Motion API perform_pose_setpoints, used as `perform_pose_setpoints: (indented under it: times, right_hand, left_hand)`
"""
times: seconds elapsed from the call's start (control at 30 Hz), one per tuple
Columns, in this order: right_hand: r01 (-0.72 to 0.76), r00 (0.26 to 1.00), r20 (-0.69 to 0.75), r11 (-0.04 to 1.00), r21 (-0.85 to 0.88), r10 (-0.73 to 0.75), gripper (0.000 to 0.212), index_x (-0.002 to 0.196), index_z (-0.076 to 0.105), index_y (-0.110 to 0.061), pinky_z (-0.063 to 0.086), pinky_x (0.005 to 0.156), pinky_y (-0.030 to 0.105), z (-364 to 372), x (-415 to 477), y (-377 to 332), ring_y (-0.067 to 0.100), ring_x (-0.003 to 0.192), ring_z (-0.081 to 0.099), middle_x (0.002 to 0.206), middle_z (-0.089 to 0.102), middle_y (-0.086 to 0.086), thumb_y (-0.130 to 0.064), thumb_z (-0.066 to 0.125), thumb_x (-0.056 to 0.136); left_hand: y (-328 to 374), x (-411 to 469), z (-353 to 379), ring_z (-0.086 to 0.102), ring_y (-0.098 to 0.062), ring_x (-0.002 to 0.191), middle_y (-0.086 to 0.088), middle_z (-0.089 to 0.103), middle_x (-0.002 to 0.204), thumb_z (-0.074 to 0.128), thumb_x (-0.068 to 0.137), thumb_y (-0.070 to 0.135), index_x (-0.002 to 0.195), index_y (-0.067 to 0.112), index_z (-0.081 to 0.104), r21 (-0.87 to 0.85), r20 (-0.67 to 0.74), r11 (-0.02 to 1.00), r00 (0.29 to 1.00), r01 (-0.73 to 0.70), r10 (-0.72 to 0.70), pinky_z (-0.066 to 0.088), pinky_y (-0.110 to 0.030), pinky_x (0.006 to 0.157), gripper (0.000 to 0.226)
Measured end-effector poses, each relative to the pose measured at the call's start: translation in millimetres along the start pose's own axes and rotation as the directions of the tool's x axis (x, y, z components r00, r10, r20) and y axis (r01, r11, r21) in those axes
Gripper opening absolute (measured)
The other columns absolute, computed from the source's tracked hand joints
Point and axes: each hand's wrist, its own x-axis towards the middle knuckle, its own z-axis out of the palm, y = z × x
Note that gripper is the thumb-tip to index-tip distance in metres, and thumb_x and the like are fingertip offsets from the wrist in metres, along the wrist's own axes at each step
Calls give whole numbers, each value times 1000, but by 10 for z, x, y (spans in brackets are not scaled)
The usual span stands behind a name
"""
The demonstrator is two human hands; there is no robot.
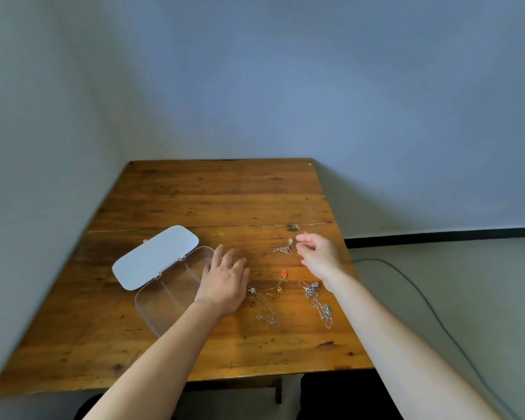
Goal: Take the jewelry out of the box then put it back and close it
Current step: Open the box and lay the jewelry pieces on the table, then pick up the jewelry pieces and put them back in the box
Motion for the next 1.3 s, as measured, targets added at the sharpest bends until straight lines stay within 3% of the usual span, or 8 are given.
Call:
perform_pose_setpoints:
  times: [0.13, 0.4, 0.5, 0.67, 0.77, 0.97, 1.2, 1.3]
  right_hand:
    - [113, 994, 14, 973, -200, -112, 24, 117, 67, -27, 39, 69, 12, -200, -290, 164, 2, 93, 58, 105, 66, -14, -19, 56, 97]
    - [80, 993, -58, 939, -333, -105, 23, 116, 63, -33, 44, 77, 21, -375, -811, 639, 5, 98, 59, 115, 63, -11, -34, 61, 93]
    - [25, 992, -105, 912, -410, -74, 44, 127, 59, -29, 41, 76, 25, -331, -1003, 827, 10, 100, 57, 120, 54, -7, -52, 60, 89]
    - [115, 976, -95, 831, -545, -198, 57, 138, 57, -10, 45, 91, 29, -211, -1220, 1005, 22, 107, 54, 115, 50, 5, -44, 64, 92]
    - [178, 952, -134, 852, -493, -277, 36, 122, 70, -9, 48, 77, 25, -145, -1299, 998, 19, 88, 57, 99, 57, 3, -27, 70, 92]
    - [246, 936, -128, 869, -429, -328, 12, 100, 77, -9, 42, 65, 19, -110, -1342, 941, 16, 76, 58, 89, 62, 3, -14, 71, 91]
    - [232, 955, -77, 883, -408, -287, 14, 101, 70, -15, 44, 72, 20, -130, -1375, 974, 14, 87, 58, 96, 57, -4, -25, 61, 97]
    - [180, 972, -105, 952, -247, -211, 14, 102, 67, -21, 40, 76, 13, -167, -1385, 946, 10, 95, 57, 102, 58, -7, -31, 57, 99]
  left_hand:
    - [2, -6, -6, 2, -27, 151, -8, 26, 161, 19, 102, 51, 145, 23, 42, 8, -40, 1000, 999, 2, -2, 12, -55, 118, 57]
    - [330, -416, -40, 50, -31, 118, -10, 57, 130, 38, 98, 49, 123, 18, 59, 162, -351, 960, 896, -230, 274, 41, -47, 94, 45]
    - [480, -673, 143, 52, -26, 105, -5, 59, 121, 39, 95, 58, 126, 18, 59, 99, -286, 973, 930, -210, 229, 45, -41, 86, 54]
    - [523, -961, 431, 17, -22, 148, 0, 20, 163, 15, 100, 56, 153, 28, 28, 83, -20, 982, 985, -170, 172, 22, -42, 112, 62]
    - [475, -1051, 459, 15, -18, 150, 2, 22, 161, 19, 102, 49, 152, 21, 33, 71, -51, 973, 974, -219, 222, 17, -41, 116, 59]
    - [333, -1224, 427, 66, -23, 104, -4, 73, 114, 75, 85, 18, 106, 13, 77, -6, -309, 930, 885, -368, 348, 56, -37, 85, 21]
    - [309, -1259, 386, 59, -19, 83, -1, 68, 96, 72, 87, 16, 94, 13, 76, -46, -331, 921, 876, -387, 351, 56, -33, 73, 9]
    - [337, -1229, 350, 56, -14, 89, 3, 63, 97, 64, 93, 19, 97, 15, 71, -247, -288, 937, 942, -246, 171, 52, -28, 79, 8]
